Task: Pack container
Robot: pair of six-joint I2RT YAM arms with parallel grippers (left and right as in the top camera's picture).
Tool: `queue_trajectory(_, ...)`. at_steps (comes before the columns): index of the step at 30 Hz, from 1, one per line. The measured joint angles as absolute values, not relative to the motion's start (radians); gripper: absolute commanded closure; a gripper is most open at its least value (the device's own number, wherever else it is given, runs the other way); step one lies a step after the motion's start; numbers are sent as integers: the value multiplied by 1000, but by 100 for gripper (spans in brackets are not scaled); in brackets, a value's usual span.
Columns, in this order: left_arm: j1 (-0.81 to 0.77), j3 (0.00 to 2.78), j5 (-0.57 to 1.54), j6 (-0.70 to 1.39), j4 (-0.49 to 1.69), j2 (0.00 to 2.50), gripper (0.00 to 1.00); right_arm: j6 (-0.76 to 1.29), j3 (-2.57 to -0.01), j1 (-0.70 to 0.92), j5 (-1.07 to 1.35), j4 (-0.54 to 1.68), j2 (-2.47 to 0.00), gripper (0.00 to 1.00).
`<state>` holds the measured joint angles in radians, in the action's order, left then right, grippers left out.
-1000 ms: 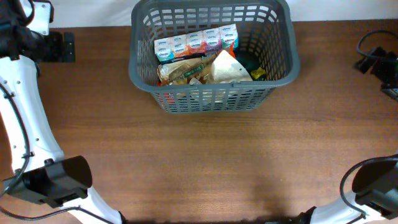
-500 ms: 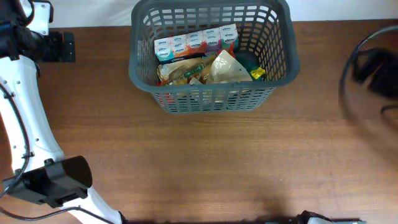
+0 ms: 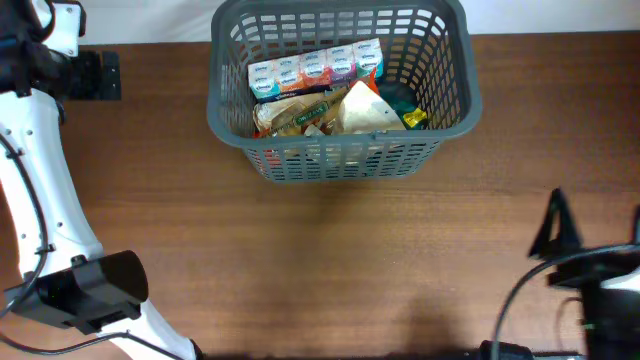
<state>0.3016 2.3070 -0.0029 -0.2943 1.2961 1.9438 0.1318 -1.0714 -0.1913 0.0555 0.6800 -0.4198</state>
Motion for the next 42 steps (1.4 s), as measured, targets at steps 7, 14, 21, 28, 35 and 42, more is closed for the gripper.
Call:
queue_trajectory(7,302,2306,-3,-294,1295,1943,1,132,-479,-144,37,637,-125,1)
queue_trajectory(14,302,2306,-3,-294,1296,1943,1,132,-236,-128,34,554,-62,1)
queue_trajectory(21,302,2306,-3,-294,1296,1943,1,132,-155,-128,32,551,-59,1)
queue_trajectory(28,302,2306,-3,-294,1296,1943,1,132,-155,-128,29,551,-57,1)
queue_trajectory(35,302,2306,-3,-294,1296,1943,1,133,-155,-128,29,551,-57,1)
queue_trajectory(42,302,2305,-3,-294,1296,1943,1,132,-155,-128,29,551,-57,1)
